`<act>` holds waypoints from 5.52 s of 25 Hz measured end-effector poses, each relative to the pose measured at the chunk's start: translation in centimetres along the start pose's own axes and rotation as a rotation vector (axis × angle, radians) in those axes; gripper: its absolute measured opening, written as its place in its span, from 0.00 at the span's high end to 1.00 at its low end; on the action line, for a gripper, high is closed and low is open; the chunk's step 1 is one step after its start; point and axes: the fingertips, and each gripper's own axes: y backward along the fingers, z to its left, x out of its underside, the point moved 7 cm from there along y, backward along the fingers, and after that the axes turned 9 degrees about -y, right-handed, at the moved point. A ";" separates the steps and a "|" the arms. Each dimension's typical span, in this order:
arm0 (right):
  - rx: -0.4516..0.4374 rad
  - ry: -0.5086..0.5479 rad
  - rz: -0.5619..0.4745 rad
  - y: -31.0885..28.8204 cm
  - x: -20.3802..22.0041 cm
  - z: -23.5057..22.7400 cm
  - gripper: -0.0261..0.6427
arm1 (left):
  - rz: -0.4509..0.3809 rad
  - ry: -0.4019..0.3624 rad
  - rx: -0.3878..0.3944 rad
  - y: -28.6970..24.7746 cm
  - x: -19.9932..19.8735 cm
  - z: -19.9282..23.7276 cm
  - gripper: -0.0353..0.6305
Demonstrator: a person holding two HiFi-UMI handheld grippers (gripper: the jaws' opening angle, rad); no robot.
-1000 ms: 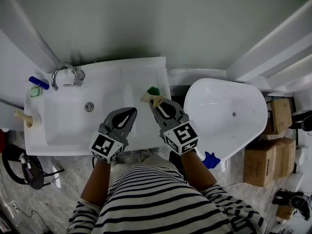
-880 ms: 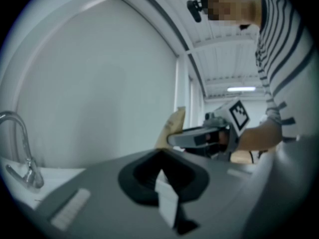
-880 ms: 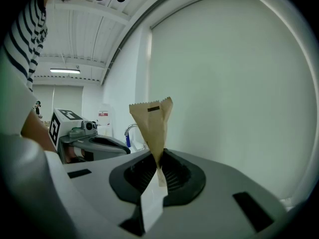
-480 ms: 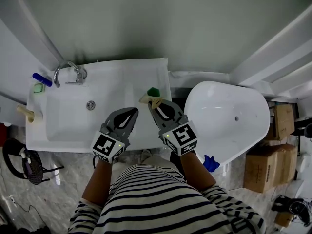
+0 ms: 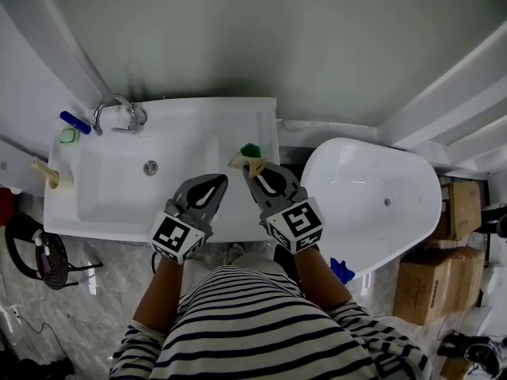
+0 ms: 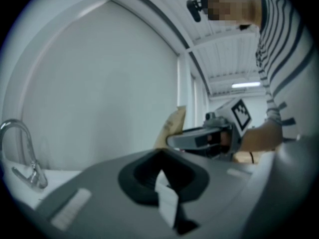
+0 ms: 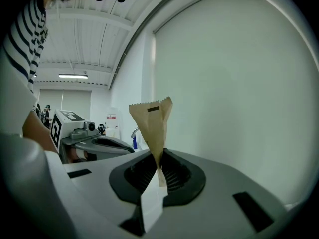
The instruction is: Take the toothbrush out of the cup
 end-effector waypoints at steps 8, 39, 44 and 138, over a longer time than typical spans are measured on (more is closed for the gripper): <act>-0.036 0.003 -0.004 -1.8 -0.3 1.7 0.91 | 0.009 -0.003 -0.037 2.6 0.2 1.2 0.94; 0.094 -0.010 0.004 -22.3 -0.5 23.0 0.91 | -0.046 0.016 0.011 26.1 5.5 22.7 0.94; 0.122 -0.006 -0.007 -24.2 -0.6 27.2 0.91 | -0.055 0.017 0.037 30.3 5.9 24.4 0.94; -0.086 0.063 0.145 -36.3 2.7 38.9 0.91 | 0.393 0.263 -0.407 47.2 22.7 45.0 0.61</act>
